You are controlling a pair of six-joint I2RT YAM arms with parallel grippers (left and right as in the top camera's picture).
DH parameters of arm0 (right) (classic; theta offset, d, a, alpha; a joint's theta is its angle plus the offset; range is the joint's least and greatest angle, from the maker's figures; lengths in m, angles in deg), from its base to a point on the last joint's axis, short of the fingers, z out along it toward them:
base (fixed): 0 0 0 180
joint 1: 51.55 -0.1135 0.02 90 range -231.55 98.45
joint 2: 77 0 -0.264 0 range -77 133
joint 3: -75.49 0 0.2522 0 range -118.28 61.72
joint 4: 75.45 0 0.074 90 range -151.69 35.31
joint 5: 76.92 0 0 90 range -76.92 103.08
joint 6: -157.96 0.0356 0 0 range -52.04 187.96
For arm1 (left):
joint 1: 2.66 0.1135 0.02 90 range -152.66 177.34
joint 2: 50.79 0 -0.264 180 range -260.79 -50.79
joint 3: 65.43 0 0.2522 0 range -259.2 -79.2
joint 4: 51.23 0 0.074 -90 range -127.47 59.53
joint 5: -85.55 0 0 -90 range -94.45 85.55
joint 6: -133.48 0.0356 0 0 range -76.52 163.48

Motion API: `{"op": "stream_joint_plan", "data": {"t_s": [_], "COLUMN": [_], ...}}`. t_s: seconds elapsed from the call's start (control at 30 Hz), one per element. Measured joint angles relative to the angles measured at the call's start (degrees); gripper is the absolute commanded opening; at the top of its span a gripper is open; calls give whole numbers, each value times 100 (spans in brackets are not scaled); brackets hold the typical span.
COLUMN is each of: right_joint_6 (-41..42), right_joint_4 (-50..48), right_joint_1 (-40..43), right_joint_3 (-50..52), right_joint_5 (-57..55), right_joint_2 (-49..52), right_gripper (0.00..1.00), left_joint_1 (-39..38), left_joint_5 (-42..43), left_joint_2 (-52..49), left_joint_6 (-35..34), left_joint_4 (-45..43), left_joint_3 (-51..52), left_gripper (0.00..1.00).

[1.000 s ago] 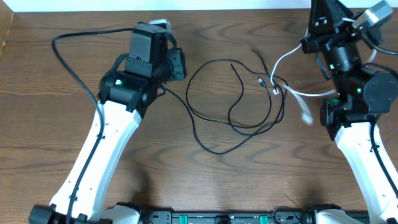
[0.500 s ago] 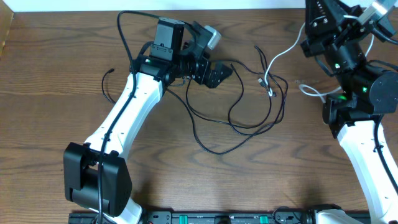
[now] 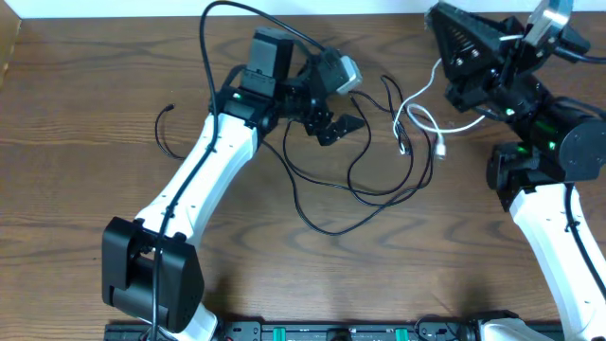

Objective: Untangle cables

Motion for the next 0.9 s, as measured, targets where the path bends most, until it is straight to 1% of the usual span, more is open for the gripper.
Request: {"op": "stream_joint_plan", "data": {"t_s": [0.1,0.17,0.2,0.23,0.27,0.3,0.37,0.6,0.7,0.73,0.9], "right_joint_6": [181,332,455,581,654,752,863,1047,1215,1287,1810], "right_joint_4": [-262,-452,-575,-686,-737,-791,-811,-813,-896,-970,-1473], "right_joint_1": [-66,-66,-66,-66,-66,-66,-66,-66,-76,-79,-81], "right_joint_3": [0,0,0,0,0,-2,-2,-2,-2,-2,-4], "right_joint_5": [251,385,459,535,568,608,664,935,1036,1054,1023], "right_joint_2": [-2,-2,-2,-2,-2,-2,-2,-2,-2,-2,-2], "right_gripper": [1,1,1,1,1,1,1,1,1,1,1], "left_joint_1": [-111,-122,-122,-122,-122,-122,-125,-125,-125,-125,-129], "left_joint_5": [17,70,164,260,319,420,542,710,715,717,728], "left_joint_2": [0,0,0,0,0,0,0,0,0,0,0], "left_joint_6": [72,330,588,855,1047,1294,1547,1843,2282,2400,3220], "left_joint_4": [-17,4,87,153,188,195,105,177,251,254,256], "left_joint_3": [0,0,0,0,0,0,0,0,0,0,0], "left_gripper": [99,99,100,93,80,77,77,77,78,80,81]}}
